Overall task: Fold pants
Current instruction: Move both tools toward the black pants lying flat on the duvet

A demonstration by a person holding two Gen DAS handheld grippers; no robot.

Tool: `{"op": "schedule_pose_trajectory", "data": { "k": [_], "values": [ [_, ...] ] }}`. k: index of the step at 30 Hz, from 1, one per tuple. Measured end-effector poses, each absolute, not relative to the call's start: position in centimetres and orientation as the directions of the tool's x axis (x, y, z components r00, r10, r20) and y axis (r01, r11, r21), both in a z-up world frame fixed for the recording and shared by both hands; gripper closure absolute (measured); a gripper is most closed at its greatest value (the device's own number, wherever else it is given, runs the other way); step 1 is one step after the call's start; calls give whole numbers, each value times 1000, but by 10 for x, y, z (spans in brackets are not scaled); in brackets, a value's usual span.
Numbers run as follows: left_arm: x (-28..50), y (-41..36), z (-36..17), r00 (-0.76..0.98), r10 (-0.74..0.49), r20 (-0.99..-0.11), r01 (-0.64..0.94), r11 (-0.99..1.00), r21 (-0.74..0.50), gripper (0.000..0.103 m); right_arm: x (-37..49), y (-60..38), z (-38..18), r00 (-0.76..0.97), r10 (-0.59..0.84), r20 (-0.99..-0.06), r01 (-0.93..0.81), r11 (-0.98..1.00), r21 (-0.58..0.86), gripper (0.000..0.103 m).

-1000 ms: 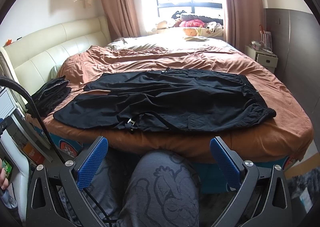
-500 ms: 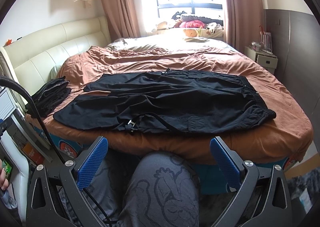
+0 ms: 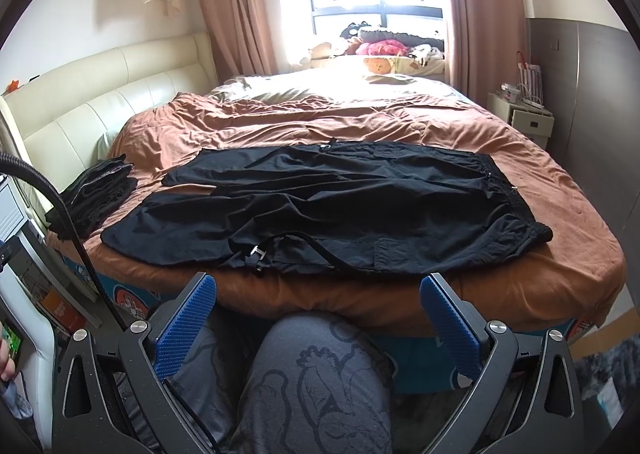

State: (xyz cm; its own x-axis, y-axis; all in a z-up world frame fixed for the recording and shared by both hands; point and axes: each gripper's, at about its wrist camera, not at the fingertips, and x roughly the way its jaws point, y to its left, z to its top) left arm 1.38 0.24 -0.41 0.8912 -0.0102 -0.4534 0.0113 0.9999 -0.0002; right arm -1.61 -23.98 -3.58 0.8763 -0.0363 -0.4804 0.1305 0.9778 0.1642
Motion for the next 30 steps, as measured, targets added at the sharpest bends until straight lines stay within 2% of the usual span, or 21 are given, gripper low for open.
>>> {"op": "schedule_pose_trajectory", "data": {
  "k": [8,13,20,30],
  "values": [
    [49,7,-20,872,-5,-489,1,1000,-8,0,8,-250,-46,865,-81,-494,169,976,135,0],
    [78,15,-35,852,0,-524,-22,999,-36,1,27,-266,-56,849,-103,-518,218,962,165,0],
    [116,30,-57,821,20,-571,-70,995,-65,10,55,-294,-64,816,-159,-556,315,929,196,0],
    [160,59,-89,770,49,-636,-156,981,-113,25,78,-317,-75,801,-214,-559,405,882,242,0]
  ]
}}
